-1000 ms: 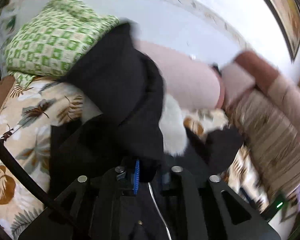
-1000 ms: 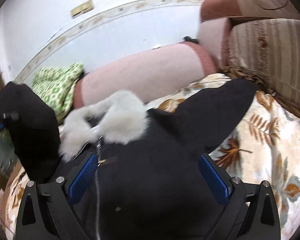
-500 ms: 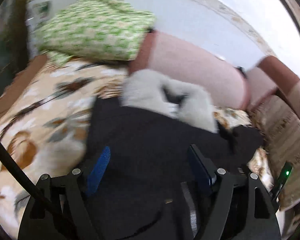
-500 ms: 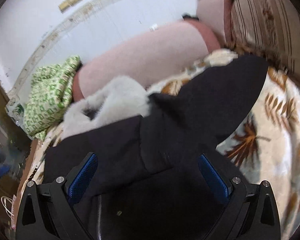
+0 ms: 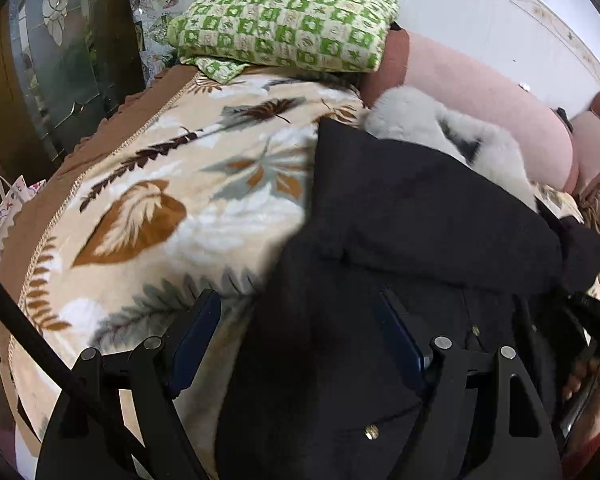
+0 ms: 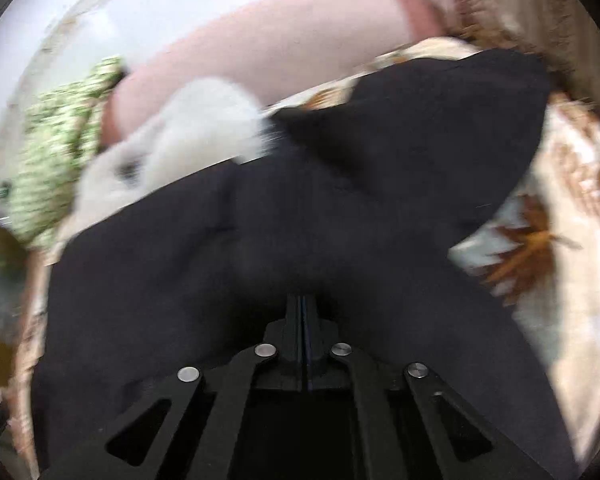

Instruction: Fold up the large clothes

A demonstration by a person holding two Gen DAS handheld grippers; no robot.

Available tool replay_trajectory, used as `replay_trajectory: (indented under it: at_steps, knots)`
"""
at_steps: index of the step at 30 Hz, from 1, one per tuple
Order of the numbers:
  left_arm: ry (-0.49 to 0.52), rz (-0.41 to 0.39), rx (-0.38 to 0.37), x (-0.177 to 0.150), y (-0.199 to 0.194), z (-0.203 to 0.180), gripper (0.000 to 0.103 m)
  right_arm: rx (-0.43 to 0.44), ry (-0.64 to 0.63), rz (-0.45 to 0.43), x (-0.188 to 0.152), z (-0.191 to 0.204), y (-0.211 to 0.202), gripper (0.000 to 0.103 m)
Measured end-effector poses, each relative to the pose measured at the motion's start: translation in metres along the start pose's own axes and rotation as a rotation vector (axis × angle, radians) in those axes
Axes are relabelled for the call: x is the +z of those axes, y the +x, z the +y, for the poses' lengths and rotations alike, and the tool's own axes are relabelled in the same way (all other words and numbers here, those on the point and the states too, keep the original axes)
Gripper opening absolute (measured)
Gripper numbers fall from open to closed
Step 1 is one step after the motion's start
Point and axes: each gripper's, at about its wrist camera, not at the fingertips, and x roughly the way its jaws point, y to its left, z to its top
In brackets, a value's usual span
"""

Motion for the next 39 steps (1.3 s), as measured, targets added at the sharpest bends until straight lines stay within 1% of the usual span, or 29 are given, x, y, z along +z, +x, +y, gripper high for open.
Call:
replay_trajectory:
  at_steps: [1,2,4,5,6,7,8,9,10,11,12,13,14,17,20,23,27,30,31,33,34,35,36,37,38,39]
  knots:
    - [0.006,-0.001,-0.003,-0.003,-0.002,-0.004,0.078,-0.041,0.012,-0.007,0.000,-0.004,-0.003,0.002]
    - [0.017,-0.007,-0.008,-0.006,-0.006,-0.008,0.078,-0.051,0.041,-0.012,0.001,-0.013,-0.009,0.002]
    - [0.043,-0.016,-0.012,-0.012,-0.016,-0.019,0.078,0.021,0.116,-0.022,0.009,-0.031,-0.022,0.002]
    - [0.053,-0.016,-0.019,-0.014,-0.019,-0.025,0.078,0.059,0.159,-0.051,0.016,-0.044,-0.034,0.002]
    - [0.059,-0.018,-0.033,-0.017,-0.024,-0.031,0.078,0.063,0.177,-0.079,0.022,-0.054,-0.042,0.004]
    - [0.059,-0.020,-0.052,-0.019,-0.028,-0.037,0.078,0.045,0.189,-0.117,0.030,-0.067,-0.050,0.008]
    - [0.055,-0.019,-0.081,-0.023,-0.035,-0.043,0.078,0.017,0.195,-0.142,0.037,-0.079,-0.054,0.017]
    - [0.053,-0.016,-0.103,-0.026,-0.039,-0.047,0.078,-0.003,0.205,-0.157,0.045,-0.092,-0.056,0.024]
    - [0.052,-0.012,-0.124,-0.029,-0.042,-0.052,0.078,-0.013,0.230,-0.174,0.054,-0.110,-0.056,0.038]
    - [0.054,-0.005,-0.144,-0.032,-0.046,-0.056,0.078,-0.018,0.267,-0.193,0.061,-0.129,-0.056,0.048]
    - [0.058,0.005,-0.160,-0.035,-0.048,-0.061,0.078,-0.023,0.308,-0.209,0.067,-0.149,-0.055,0.052]
    - [0.062,0.011,-0.169,-0.036,-0.050,-0.065,0.078,-0.024,0.350,-0.220,0.076,-0.168,-0.053,0.059]
    - [0.068,0.017,-0.176,-0.038,-0.051,-0.069,0.078,-0.018,0.395,-0.232,0.083,-0.188,-0.051,0.063]
    - [0.065,0.025,-0.176,-0.039,-0.049,-0.074,0.078,0.051,0.529,-0.256,0.102,-0.237,-0.034,0.064]
    - [0.029,0.051,-0.159,-0.038,-0.042,-0.073,0.078,0.130,0.645,-0.266,0.115,-0.275,-0.016,0.064]
    - [-0.002,0.089,-0.140,-0.034,-0.029,-0.071,0.078,0.182,0.677,-0.277,0.128,-0.286,0.004,0.065]
    - [-0.002,0.126,-0.083,-0.030,-0.009,-0.068,0.078,0.187,0.658,-0.271,0.140,-0.288,0.028,0.065]
    - [-0.010,0.149,-0.075,-0.030,0.000,-0.065,0.078,0.134,0.588,-0.283,0.150,-0.279,0.042,0.065]
    - [-0.013,0.152,-0.072,-0.030,0.002,-0.064,0.078,0.104,0.555,-0.290,0.152,-0.274,0.043,0.065]
    - [-0.015,0.155,-0.065,-0.031,0.005,-0.062,0.078,0.092,0.543,-0.298,0.153,-0.271,0.044,0.064]
    - [-0.016,0.157,-0.063,-0.032,0.007,-0.062,0.078,0.115,0.539,-0.294,0.154,-0.270,0.045,0.053]
    - [-0.018,0.162,-0.066,-0.033,0.009,-0.061,0.078,0.149,0.537,-0.285,0.156,-0.271,0.047,0.029]
    - [-0.021,0.165,-0.068,-0.033,0.010,-0.062,0.078,0.201,0.544,-0.270,0.156,-0.272,0.049,0.025]
    - [-0.023,0.167,-0.072,-0.035,0.011,-0.062,0.078,0.226,0.553,-0.272,0.154,-0.274,0.046,0.019]
    - [-0.021,0.168,-0.074,-0.036,0.012,-0.062,0.078,0.237,0.551,-0.284,0.155,-0.273,0.041,0.014]
    - [-0.018,0.167,-0.075,-0.037,0.011,-0.062,0.078,0.242,0.545,-0.291,0.157,-0.270,0.038,0.013]
